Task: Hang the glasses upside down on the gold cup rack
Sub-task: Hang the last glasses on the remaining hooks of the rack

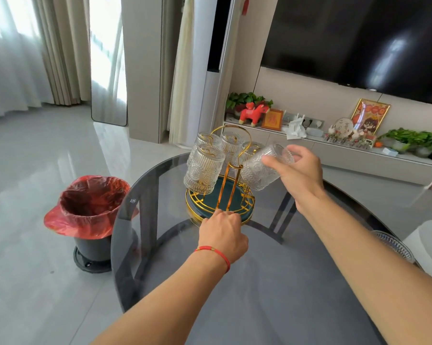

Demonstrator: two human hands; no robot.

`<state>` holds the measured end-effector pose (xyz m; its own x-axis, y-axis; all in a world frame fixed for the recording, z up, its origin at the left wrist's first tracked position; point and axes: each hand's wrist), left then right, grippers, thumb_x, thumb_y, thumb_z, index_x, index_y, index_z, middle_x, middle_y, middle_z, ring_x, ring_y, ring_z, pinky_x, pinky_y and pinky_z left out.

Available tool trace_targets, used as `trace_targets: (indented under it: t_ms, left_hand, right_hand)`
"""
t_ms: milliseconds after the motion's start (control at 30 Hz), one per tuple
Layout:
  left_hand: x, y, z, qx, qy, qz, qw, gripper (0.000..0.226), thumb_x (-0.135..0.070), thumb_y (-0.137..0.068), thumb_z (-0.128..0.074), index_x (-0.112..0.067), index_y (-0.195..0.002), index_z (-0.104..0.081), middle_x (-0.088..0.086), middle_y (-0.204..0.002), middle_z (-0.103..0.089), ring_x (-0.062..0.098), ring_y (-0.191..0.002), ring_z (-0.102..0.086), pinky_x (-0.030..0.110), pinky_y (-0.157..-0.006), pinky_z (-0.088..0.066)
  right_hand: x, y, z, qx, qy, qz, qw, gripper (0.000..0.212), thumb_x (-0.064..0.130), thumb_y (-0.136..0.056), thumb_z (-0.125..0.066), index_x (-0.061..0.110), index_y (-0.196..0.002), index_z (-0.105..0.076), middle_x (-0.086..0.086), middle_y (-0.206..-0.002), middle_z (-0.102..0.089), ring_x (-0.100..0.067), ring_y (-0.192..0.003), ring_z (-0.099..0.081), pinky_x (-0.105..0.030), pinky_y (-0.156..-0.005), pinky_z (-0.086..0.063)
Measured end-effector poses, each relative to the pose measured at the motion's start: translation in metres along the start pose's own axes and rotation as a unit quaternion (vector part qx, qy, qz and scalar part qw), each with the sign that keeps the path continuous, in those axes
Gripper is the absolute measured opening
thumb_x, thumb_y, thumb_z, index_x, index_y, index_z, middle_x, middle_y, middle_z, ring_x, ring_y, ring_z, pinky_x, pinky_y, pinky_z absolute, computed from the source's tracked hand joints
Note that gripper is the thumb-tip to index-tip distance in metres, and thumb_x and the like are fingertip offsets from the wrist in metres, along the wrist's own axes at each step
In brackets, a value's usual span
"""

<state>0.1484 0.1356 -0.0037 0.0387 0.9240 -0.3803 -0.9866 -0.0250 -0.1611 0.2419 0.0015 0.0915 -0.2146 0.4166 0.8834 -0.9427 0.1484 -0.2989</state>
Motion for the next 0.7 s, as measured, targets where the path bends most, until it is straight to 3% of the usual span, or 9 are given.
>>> trace_targets:
  t_ms: [100,267,500,700]
  left_hand:
    - [0.001,0.0,0.0,-0.002,0.006,0.0,1.0,0.03,-0.021,-0.092,-0.057,-0.011,-0.118,-0.07,0.006,-0.119,-0.071,0.025,-0.114,-0.057,0.044,-0.092,-0.055]
    - [0.001,0.0,0.0,-0.004,0.003,-0.005,1.0,0.03,-0.021,-0.093,-0.057,-0.011,-0.118,-0.07,0.006,-0.119,-0.071,0.025,-0.115,-0.057,0.044,-0.092,-0.056]
    - [0.001,-0.002,-0.001,0.0,-0.01,-0.008,1.0,0.03,-0.022,-0.093,-0.058,-0.01,-0.118,-0.07,0.007,-0.118,-0.071,0.026,-0.114,-0.058,0.045,-0.092,-0.056]
    - [0.0,-0.005,-0.003,-0.008,-0.012,-0.003,1.0,0.029,-0.024,-0.094,-0.057,-0.011,-0.116,-0.071,0.008,-0.114,-0.072,0.026,-0.11,-0.059,0.045,-0.089,-0.058]
  right_hand:
    - [0.003,-0.003,-0.009,0.019,0.04,0.028,0.999,0.094,0.045,-0.063,-0.092,0.022,-0.146,-0.055,-0.004,-0.148,-0.059,-0.018,-0.13,-0.057,-0.034,-0.104,-0.047]
    - [0.005,-0.002,-0.022,0.055,0.133,0.105,0.984,0.091,0.039,-0.071,-0.089,0.02,-0.151,-0.05,-0.004,-0.153,-0.057,-0.021,-0.142,-0.051,-0.033,-0.108,-0.042]
    - [-0.007,-0.001,-0.026,0.067,0.174,0.151,0.971,0.08,0.03,-0.076,-0.087,0.021,-0.146,-0.048,-0.008,-0.148,-0.059,-0.027,-0.138,-0.052,-0.04,-0.108,-0.046]
    - [-0.025,-0.002,-0.023,0.087,0.184,0.151,0.967,0.08,0.038,-0.083,-0.084,0.018,-0.148,-0.043,-0.007,-0.153,-0.055,-0.025,-0.141,-0.05,-0.03,-0.103,-0.037]
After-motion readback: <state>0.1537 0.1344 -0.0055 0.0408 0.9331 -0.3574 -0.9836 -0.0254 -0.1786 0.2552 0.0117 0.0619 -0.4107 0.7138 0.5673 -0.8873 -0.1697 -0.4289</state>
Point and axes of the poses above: each hand's wrist, its own y-axis away from the middle knuckle, its own z-axis out of the back of the hand, x = y × z
